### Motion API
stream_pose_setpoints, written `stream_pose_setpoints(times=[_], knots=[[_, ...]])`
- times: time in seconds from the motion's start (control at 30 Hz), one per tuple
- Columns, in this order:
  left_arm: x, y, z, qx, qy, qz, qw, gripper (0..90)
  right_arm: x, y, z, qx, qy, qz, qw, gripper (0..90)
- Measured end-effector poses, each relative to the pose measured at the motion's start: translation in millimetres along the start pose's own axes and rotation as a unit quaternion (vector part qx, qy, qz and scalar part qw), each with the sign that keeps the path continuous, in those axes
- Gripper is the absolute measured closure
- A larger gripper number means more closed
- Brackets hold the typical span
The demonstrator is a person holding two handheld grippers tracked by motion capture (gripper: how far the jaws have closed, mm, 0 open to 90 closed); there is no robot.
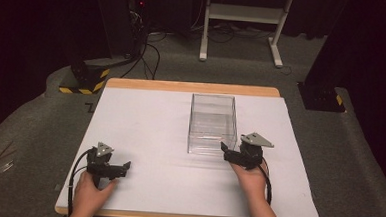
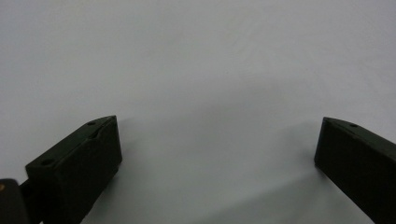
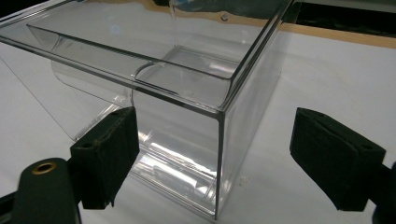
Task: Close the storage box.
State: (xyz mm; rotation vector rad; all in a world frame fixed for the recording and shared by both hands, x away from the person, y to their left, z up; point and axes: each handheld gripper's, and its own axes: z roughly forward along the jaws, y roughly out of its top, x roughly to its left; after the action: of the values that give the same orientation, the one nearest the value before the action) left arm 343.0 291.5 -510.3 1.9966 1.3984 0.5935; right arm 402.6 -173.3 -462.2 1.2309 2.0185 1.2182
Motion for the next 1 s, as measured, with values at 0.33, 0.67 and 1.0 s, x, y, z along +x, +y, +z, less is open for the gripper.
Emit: stream_pose_setpoints(times=[0.33,0.67,1.0], knots=[[-0.1,0.0,0.1,-0.001,0.001,-0.001,1.0,0.8,3.8,-2.1,-13.8,-0.008,0.006,-0.004,0.9999,16.0],[-0.2,-0.1,0.1,-0.001,0.001,-0.001,1.0,0.8,2.3,-7.0,-33.6,-0.014,0.008,-0.006,0.9998,16.1],[-0.2,-0.1,0.0,-0.001,0.001,-0.001,1.0,0.8,-13.5,-27.0,-59.1,-0.009,-0.01,-0.003,0.9999,15.6]])
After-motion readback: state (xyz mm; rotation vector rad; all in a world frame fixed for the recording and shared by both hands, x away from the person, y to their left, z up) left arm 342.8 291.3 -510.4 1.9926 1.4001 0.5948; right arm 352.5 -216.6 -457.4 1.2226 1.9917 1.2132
